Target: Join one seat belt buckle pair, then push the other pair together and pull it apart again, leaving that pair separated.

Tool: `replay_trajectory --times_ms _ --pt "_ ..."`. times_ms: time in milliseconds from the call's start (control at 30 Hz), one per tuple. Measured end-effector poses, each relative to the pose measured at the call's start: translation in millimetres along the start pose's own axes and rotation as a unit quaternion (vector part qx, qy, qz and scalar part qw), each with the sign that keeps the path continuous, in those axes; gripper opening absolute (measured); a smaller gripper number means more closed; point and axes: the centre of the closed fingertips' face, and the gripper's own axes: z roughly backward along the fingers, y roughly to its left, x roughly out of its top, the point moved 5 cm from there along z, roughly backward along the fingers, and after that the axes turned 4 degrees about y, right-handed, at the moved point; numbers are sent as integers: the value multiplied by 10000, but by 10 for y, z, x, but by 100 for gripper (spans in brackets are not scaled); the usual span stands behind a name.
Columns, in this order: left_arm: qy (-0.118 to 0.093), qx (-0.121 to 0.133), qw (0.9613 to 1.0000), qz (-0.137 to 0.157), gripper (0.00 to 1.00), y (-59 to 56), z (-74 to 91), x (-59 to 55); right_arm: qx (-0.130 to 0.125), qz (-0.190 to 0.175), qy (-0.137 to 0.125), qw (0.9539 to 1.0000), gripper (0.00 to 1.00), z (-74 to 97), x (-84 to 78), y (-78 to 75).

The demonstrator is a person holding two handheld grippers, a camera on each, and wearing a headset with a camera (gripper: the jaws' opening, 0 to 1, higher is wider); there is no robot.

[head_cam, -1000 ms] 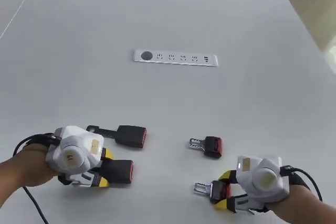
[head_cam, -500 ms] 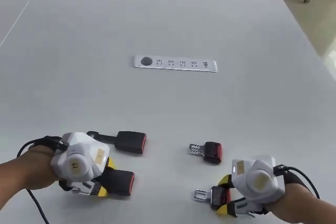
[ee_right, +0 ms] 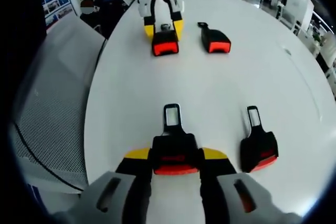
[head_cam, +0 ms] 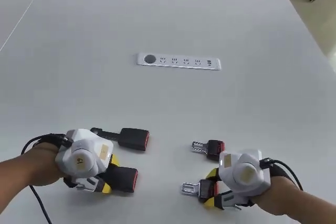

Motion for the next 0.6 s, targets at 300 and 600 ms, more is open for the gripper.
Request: replay_trajectory --times_ms 300,600 --pt "44 9 10000 84 33 5 -4 5 73 179 -97 9998 35 -112 257 17" --pt "90 70 9996 249 33 2 -10 14 67 194 -234 9995 35 -224 491 32"
